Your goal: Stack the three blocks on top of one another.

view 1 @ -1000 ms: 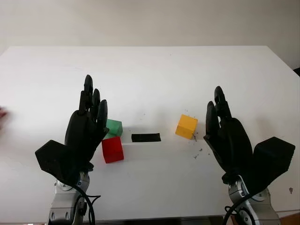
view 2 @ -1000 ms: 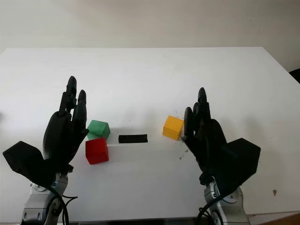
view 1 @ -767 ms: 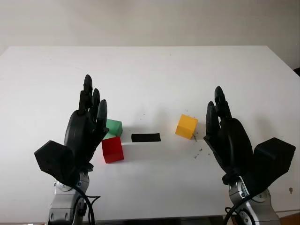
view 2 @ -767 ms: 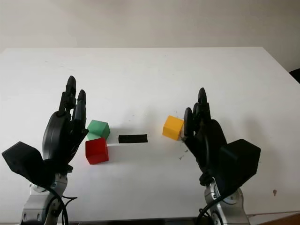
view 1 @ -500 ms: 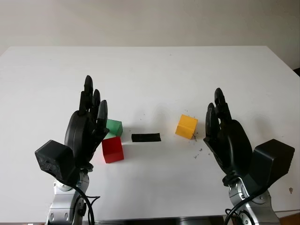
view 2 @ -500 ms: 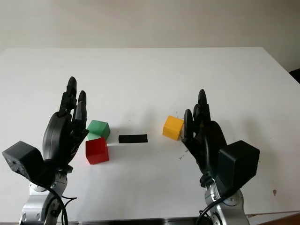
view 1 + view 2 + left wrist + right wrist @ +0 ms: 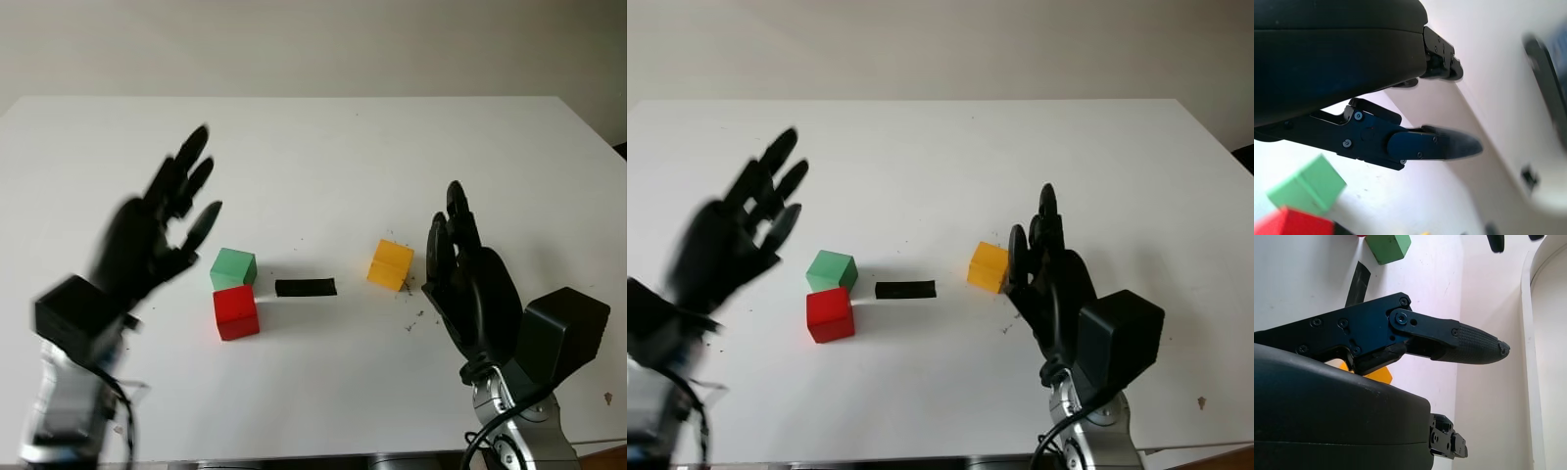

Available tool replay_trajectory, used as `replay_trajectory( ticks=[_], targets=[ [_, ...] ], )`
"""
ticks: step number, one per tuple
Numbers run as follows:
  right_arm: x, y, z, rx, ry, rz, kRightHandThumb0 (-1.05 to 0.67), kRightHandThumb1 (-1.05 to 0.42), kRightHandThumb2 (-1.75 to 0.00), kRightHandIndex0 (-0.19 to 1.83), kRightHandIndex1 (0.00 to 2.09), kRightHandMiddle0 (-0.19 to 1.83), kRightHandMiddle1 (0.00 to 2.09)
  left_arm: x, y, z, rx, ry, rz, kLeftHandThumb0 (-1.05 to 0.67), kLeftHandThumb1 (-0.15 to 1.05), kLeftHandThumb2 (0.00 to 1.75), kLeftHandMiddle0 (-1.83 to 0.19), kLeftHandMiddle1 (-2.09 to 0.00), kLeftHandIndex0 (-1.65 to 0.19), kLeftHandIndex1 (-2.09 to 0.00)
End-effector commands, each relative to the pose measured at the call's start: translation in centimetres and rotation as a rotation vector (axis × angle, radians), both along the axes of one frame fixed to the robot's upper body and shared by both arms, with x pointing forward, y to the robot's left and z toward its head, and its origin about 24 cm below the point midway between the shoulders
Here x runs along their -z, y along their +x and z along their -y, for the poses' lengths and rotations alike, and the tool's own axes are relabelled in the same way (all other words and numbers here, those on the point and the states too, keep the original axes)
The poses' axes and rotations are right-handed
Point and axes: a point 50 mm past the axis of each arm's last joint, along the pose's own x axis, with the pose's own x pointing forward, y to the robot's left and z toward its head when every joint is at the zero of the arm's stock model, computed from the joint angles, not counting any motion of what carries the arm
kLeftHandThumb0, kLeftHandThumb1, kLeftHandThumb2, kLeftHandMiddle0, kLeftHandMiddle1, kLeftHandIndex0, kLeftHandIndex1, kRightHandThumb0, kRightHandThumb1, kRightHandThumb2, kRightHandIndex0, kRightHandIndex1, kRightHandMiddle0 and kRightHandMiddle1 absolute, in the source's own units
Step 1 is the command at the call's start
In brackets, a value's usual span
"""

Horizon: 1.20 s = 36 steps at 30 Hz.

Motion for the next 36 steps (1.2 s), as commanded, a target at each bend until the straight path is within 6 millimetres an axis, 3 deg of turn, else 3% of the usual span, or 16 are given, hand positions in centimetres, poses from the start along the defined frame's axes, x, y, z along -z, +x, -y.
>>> replay_trajectory(
  ticks=[1, 8, 16, 22, 27, 36],
  targets=[
    [-0.3, 0.2, -0.1, -0.005, 0.004, 0.015, -0.79, -1.05, -0.66, -0.19, 0.00, -0.19, 0.00, -2.1, 0.2, -0.4, 0.048, 0.144, 0.039, -0.54, 1.01, 0.07, -0.30, -0.04, -0.33, -0.13],
    [-0.4, 0.3, 0.0, -0.005, -0.007, 0.020, -0.78, -1.05, -0.67, -0.19, 0.00, -0.19, 0.00, -4.8, 1.7, 0.3, 0.165, 0.545, 0.172, -0.44, 0.84, 0.02, -0.24, -0.04, -0.45, -0.10],
    [-0.4, 0.5, 0.1, -0.001, -0.007, 0.030, -0.79, -1.05, -0.65, -0.19, 0.00, -0.19, 0.00, -6.4, 1.6, 2.0, 0.321, 1.105, 0.304, -0.46, 0.80, 0.04, -0.11, -0.02, -0.42, -0.06],
    [-0.3, 0.4, 0.0, 0.002, -0.018, 0.029, -0.80, -1.05, -0.65, -0.19, 0.00, -0.19, 0.00, -6.2, 1.4, 3.1, 0.411, 1.246, 0.428, -0.46, 0.80, 0.05, -0.08, -0.03, -0.46, -0.07],
    [-0.3, 0.2, 0.0, 0.012, -0.010, 0.021, -0.79, -1.05, -0.66, -0.19, 0.00, -0.19, 0.00, -5.7, 1.3, 3.5, 0.463, 1.327, 0.562, -0.33, 0.79, 0.05, -0.09, -0.04, -0.49, -0.06],
    [-0.1, 0.1, 0.0, 0.010, -0.018, 0.014, -0.78, -1.05, -0.66, -0.19, 0.00, -0.19, 0.00, -4.8, 1.1, 4.0, 0.553, 1.417, 0.586, -0.36, 0.80, 0.05, 0.01, -0.03, -0.45, -0.05]
  ],
)
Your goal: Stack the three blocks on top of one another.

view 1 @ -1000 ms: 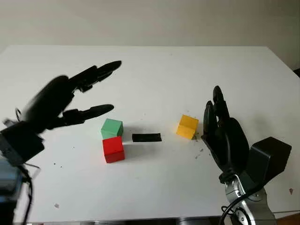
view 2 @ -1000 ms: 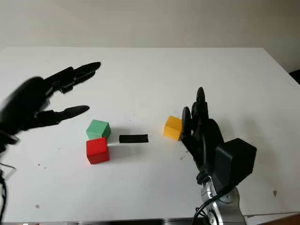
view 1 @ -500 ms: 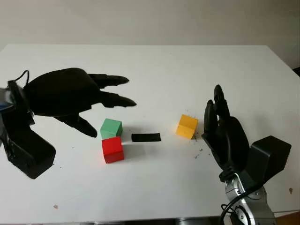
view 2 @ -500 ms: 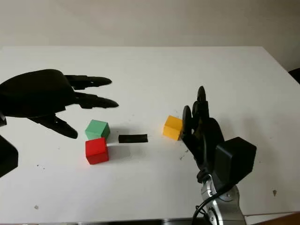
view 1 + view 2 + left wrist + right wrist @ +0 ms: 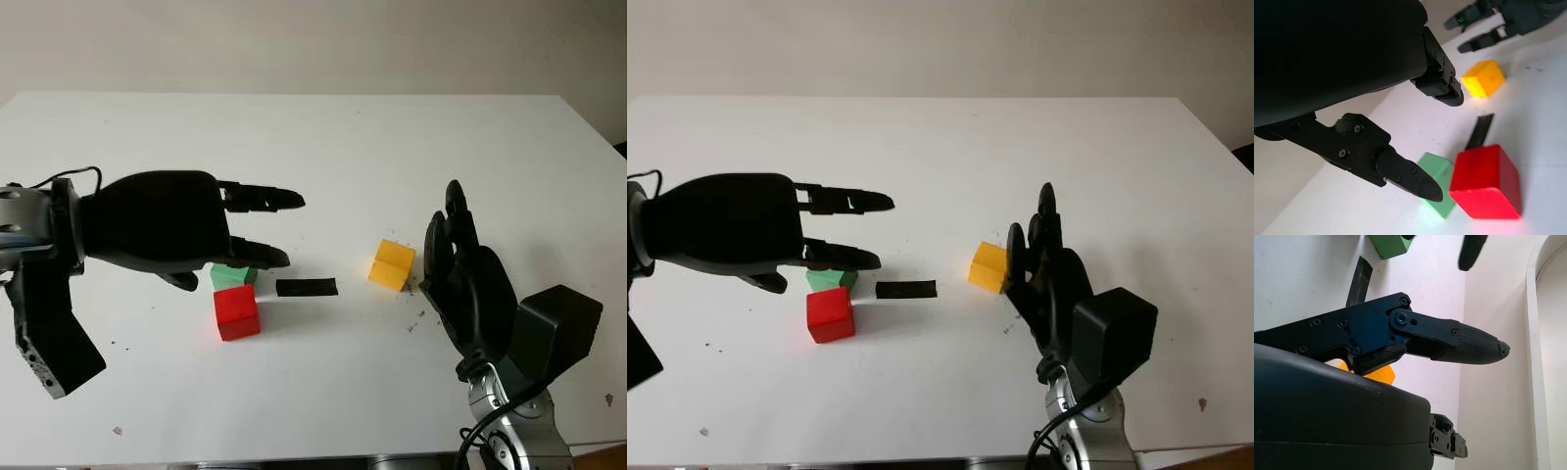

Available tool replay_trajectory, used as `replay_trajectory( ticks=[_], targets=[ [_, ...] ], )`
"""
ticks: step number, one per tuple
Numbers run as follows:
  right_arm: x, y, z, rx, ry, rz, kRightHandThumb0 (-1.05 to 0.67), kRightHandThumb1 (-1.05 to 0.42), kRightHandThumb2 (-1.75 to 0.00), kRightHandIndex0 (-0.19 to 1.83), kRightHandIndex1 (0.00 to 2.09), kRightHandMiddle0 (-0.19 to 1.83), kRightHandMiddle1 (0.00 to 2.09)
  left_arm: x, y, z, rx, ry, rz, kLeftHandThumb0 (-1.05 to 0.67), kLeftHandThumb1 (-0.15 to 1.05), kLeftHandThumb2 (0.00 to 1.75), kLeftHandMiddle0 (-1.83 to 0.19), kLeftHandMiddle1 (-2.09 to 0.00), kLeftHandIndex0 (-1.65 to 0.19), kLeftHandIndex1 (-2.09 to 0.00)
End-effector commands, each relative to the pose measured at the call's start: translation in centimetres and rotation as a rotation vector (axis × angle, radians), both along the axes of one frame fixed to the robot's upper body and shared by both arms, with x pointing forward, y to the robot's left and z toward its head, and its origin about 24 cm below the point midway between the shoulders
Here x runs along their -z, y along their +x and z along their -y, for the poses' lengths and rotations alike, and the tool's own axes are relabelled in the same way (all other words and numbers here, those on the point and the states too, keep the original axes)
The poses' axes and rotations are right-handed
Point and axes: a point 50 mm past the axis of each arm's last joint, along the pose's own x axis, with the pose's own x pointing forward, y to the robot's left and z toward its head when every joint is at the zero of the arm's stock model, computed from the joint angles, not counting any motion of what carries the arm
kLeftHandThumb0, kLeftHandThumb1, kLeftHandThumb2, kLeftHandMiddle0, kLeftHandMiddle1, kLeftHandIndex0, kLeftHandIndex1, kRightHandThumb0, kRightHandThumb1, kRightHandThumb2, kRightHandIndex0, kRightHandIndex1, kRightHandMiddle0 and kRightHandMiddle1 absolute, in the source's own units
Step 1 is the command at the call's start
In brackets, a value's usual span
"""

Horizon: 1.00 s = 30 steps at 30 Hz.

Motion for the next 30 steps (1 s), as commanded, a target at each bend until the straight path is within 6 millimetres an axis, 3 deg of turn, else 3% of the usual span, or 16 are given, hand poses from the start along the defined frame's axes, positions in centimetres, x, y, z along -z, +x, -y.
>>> replay_trajectory(
  ticks=[1, 30],
  targets=[
    [-0.4, -0.1, 0.0, -0.004, 0.002, 0.018, -0.79, -1.05, -0.66, -0.19, 0.00, -0.19, 0.00, -0.6, 0.0, 0.0, 0.015, 0.024, 0.024, -0.35, 0.80, 0.05, 0.02, -0.03, -0.45, -0.04],
    [-0.4, -0.3, 0.1, -0.009, 0.006, 0.019, -0.78, -1.05, -0.65, -0.19, 0.00, -0.19, 0.00, 3.0, 0.8, 0.5, -0.007, -0.009, -0.117, -0.37, 0.85, 0.06, 0.00, -0.05, -0.53, -0.07]
  ],
)
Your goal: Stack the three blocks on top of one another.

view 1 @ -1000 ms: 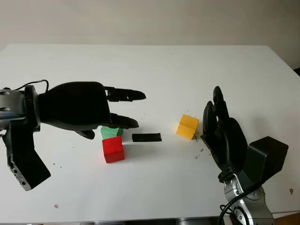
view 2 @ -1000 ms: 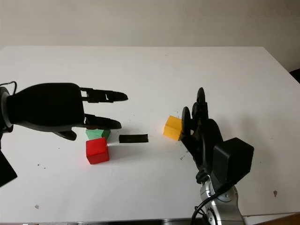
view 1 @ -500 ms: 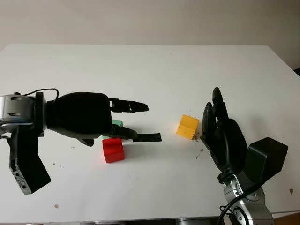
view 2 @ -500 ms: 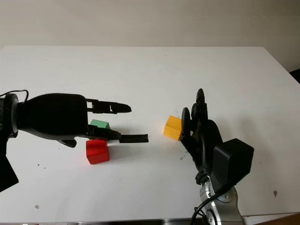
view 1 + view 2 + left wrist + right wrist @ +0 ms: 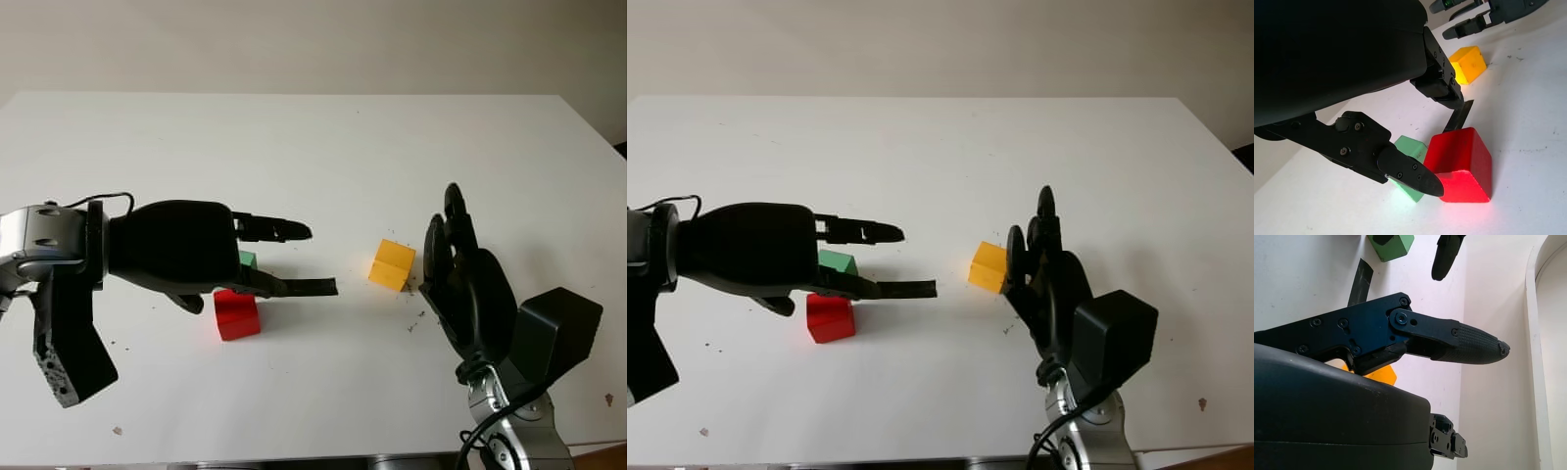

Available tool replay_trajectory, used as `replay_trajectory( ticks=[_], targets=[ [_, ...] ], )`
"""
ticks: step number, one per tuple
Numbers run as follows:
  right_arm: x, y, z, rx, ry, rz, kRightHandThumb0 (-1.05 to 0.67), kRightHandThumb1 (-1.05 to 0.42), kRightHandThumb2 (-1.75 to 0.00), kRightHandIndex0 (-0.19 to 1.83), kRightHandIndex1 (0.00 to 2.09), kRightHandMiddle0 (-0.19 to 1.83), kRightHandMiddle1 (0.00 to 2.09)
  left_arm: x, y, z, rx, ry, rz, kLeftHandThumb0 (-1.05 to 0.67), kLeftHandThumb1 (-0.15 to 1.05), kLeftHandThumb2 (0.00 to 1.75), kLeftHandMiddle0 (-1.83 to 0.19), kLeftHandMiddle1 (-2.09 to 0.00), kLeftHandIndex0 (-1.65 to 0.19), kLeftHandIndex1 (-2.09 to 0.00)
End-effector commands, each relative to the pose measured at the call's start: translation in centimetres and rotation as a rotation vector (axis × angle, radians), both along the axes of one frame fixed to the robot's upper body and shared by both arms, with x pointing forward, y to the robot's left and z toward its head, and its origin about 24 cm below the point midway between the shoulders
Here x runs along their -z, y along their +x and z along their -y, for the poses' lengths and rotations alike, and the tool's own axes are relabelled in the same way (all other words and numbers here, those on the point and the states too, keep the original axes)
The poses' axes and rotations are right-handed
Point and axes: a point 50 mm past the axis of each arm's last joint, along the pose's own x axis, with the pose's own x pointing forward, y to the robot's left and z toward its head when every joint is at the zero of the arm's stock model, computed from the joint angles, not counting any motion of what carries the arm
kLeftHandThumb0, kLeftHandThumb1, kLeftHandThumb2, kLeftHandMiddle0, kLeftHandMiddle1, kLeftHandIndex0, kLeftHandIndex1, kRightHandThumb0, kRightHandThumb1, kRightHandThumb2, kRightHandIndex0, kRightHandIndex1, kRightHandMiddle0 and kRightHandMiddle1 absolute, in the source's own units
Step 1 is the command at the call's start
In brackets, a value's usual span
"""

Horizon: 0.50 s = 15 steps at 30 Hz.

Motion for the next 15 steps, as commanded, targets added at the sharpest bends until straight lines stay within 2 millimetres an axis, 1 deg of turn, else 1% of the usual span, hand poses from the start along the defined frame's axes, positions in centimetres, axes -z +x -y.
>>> replay_trajectory(
  ticks=[1, 8, 15],
  targets=[
    [-0.51, -0.15, 0.12, 0.002, -0.006, 0.025, -0.78, -1.05, -0.65, -0.19, 0.00, -0.19, 0.00, 0.51, 0.14, 0.14, -0.006, 0.007, -0.022, -0.37, 0.86, 0.06, 0.01, -0.05, -0.52, -0.06],
    [-0.52, -0.26, 0.27, 0.006, -0.004, 0.025, -0.78, -1.05, -0.64, -0.19, 0.00, -0.19, 0.00, 0.86, 0.39, 0.12, -0.016, 0.016, -0.027, -0.36, 0.86, 0.06, 0.05, -0.04, -0.50, -0.05],
    [-0.55, -0.30, 0.36, 0.001, -0.012, 0.025, -0.79, -1.05, -0.64, -0.19, 0.00, -0.19, 0.00, 1.45, 0.51, 0.14, -0.012, 0.008, -0.040, -0.32, 0.86, 0.05, 0.04, -0.05, -0.51, -0.06]
  ],
)
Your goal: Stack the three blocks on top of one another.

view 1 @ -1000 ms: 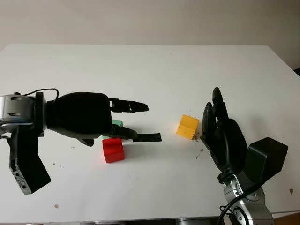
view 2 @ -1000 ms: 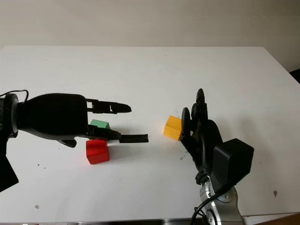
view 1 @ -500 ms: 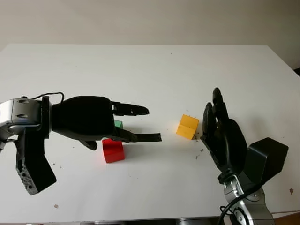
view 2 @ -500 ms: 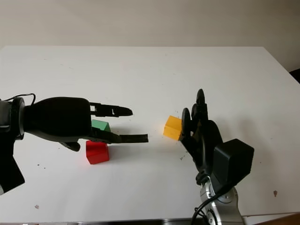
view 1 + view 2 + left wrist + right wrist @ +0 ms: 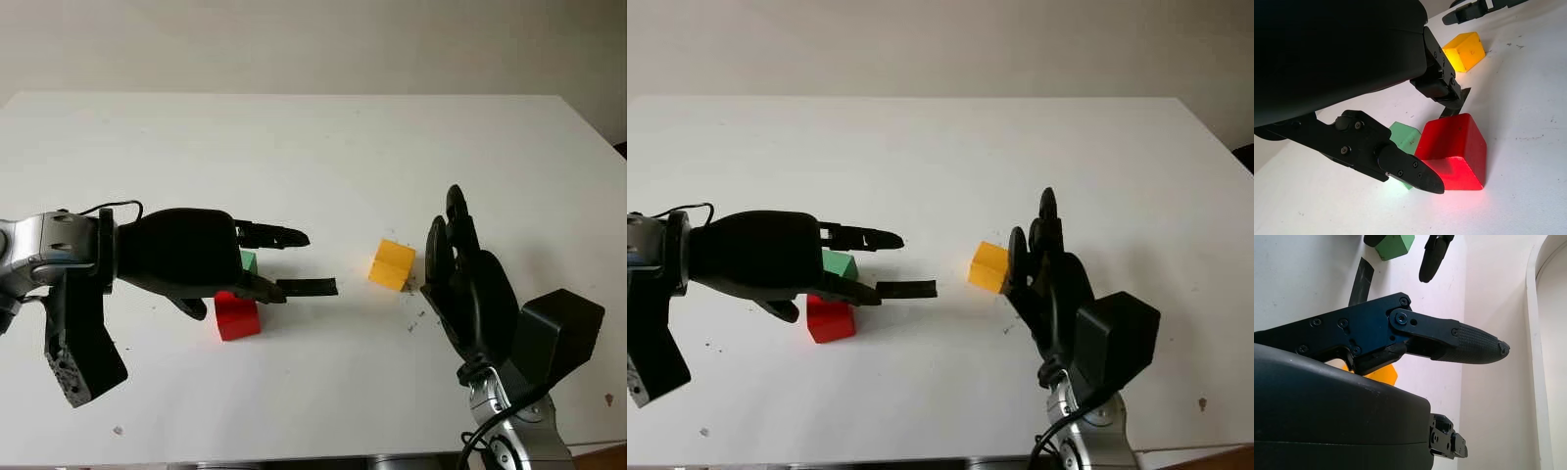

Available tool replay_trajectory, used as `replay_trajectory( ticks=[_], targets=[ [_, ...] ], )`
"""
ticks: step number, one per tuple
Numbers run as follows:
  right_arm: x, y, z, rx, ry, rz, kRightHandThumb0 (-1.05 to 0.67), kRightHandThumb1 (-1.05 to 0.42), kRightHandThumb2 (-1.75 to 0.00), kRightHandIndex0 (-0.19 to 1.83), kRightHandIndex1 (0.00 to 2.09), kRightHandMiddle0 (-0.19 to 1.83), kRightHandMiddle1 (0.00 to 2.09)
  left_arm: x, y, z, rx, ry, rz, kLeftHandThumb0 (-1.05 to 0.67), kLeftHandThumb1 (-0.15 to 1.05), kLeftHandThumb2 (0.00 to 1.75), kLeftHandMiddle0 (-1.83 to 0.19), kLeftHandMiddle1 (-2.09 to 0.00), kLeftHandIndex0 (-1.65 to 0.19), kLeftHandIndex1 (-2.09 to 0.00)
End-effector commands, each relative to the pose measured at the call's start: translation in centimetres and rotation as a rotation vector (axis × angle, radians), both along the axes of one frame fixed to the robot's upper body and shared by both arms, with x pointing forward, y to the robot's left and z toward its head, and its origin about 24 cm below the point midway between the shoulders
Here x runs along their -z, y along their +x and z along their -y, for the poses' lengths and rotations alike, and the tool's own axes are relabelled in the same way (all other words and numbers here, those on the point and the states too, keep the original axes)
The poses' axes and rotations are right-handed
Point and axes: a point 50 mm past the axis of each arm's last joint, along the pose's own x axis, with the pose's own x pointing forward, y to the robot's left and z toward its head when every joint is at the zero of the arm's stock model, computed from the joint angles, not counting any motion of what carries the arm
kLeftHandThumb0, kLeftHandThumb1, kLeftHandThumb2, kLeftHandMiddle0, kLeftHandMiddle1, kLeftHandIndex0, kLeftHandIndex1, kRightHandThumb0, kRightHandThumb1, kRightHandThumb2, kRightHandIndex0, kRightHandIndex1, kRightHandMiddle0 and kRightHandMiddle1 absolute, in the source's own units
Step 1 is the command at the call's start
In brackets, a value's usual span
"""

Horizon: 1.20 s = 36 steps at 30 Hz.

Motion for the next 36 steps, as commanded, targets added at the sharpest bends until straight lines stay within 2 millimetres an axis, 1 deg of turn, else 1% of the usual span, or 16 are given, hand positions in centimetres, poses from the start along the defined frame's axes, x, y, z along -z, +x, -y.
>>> replay_trajectory(
  ticks=[1, 7, 8, 10, 12, 13, 14, 15, 16, 17, 19, 24, 26, 31, 34, 36],
  targets=[
    [-0.5, -0.2, 0.2, 0.002, -0.009, 0.024, -0.79, -1.05, -0.64, -0.19, 0.00, -0.19, 0.00, 0.2, 0.1, 0.3, 0.010, -0.004, -0.003, -0.32, 0.86, 0.06, 0.04, -0.05, -0.51, -0.06],
    [-0.5, -0.3, 0.2, 0.005, -0.008, 0.018, -0.78, -1.05, -0.65, -0.19, 0.00, -0.19, 0.00, 0.6, 0.0, 0.5, 0.021, -0.015, -0.003, -0.33, 0.89, 0.06, 0.05, -0.05, -0.52, -0.06],
    [-0.5, -0.3, 0.2, 0.003, -0.010, 0.018, -0.78, -1.05, -0.65, -0.19, 0.00, -0.19, 0.00, 0.6, 0.0, 0.5, 0.024, -0.025, 0.002, -0.33, 0.89, 0.06, 0.04, -0.06, -0.55, -0.08],
    [-0.5, -0.3, 0.2, 0.005, -0.008, 0.018, -0.78, -1.05, -0.64, -0.19, 0.00, -0.19, 0.00, 0.8, 0.0, 0.6, 0.032, -0.037, 0.013, -0.36, 0.90, 0.07, 0.00, -0.07, -0.65, -0.13],
    [-0.5, -0.3, 0.3, 0.006, -0.005, 0.019, -0.78, -1.05, -0.64, -0.19, 0.00, -0.19, 0.00, 0.9, 0.0, 0.6, 0.037, -0.050, 0.017, -0.37, 0.91, 0.07, -0.02, -0.08, -0.69, -0.16],
    [-0.5, -0.3, 0.3, 0.006, -0.004, 0.020, -0.78, -1.05, -0.64, -0.19, 0.00, -0.19, 0.00, 1.0, 0.0, 0.6, 0.038, -0.057, 0.015, -0.36, 0.93, 0.06, -0.05, -0.07, -0.61, -0.47],
    [-0.5, -0.3, 0.3, 0.004, -0.002, 0.019, -0.78, -1.05, -0.64, -0.19, 0.00, -0.19, 0.00, 1.0, 0.0, 0.6, 0.042, -0.066, 0.013, -0.36, 0.93, 0.06, -0.06, -0.06, -0.51, -0.70],
    [-0.5, -0.3, 0.3, 0.004, 0.000, 0.018, -0.78, -1.05, -0.64, -0.19, 0.00, -0.19, 0.00, 1.1, 0.0, 0.5, 0.044, -0.072, 0.011, -0.35, 0.93, 0.06, -0.06, -0.06, -0.46, -0.92],
    [-0.5, -0.3, 0.3, 0.003, 0.000, 0.019, -0.78, -1.05, -0.64, -0.19, 0.00, -0.19, 0.00, 1.1, 0.0, 0.5, 0.046, -0.078, 0.010, -0.34, 0.94, 0.06, -0.07, -0.06, -0.41, -1.09],
    [-0.5, -0.3, 0.3, 0.004, 0.001, 0.019, -0.78, -1.05, -0.64, -0.19, 0.00, -0.19, 0.00, 1.2, 0.0, 0.5, 0.047, -0.083, 0.010, -0.34, 0.94, 0.05, -0.07, -0.06, -0.40, -1.18],
    [-0.6, -0.3, 0.3, 0.013, 0.004, 0.026, -0.78, -1.05, -0.64, -0.19, 0.00, -0.19, 0.00, 1.2, 0.1, 0.5, 0.051, -0.082, 0.018, -0.34, 0.94, 0.05, -0.08, -0.06, -0.38, -1.28],
    [-0.6, -0.3, 0.5, 0.030, 0.007, 0.042, -0.77, -1.05, -0.64, -0.19, 0.00, -0.19, 0.01, 1.3, 0.2, 0.5, 0.055, -0.070, 0.034, -0.33, 0.94, 0.05, -0.09, -0.06, -0.37, -1.33],
    [-0.7, -0.3, 0.5, 0.028, 0.000, 0.044, -0.77, -1.05, -0.64, -0.19, 0.00, -0.19, 0.00, 1.3, 0.2, 0.5, 0.060, -0.074, 0.038, -0.33, 0.94, 0.05, -0.11, -0.06, -0.36, -1.43],
    [-0.7, -0.2, 0.5, 0.028, -0.003, 0.048, -0.76, -1.05, -0.65, -0.19, 0.00, -0.19, 0.00, 1.1, 0.0, 0.5, 0.060, -0.072, 0.034, -0.32, 0.93, 0.05, -0.13, -0.07, -0.37, -1.49],
    [-0.6, -0.3, 0.4, 0.031, 0.005, 0.048, -0.76, -1.05, -0.65, -0.19, 0.00, -0.19, 0.01, 0.6, -0.1, 0.6, 0.045, -0.076, 0.014, -0.31, 0.93, 0.05, -0.13, -0.06, -0.37, -1.46],
    [-0.6, -0.3, 0.4, 0.031, 0.008, 0.047, -0.76, -1.05, -0.65, -0.19, 0.00, -0.19, 0.01, -0.1, -0.1, 0.8, 0.028, -0.104, -0.012, -0.33, 0.93, 0.05, -0.12, -0.05, -0.39, -1.36]
  ],
)
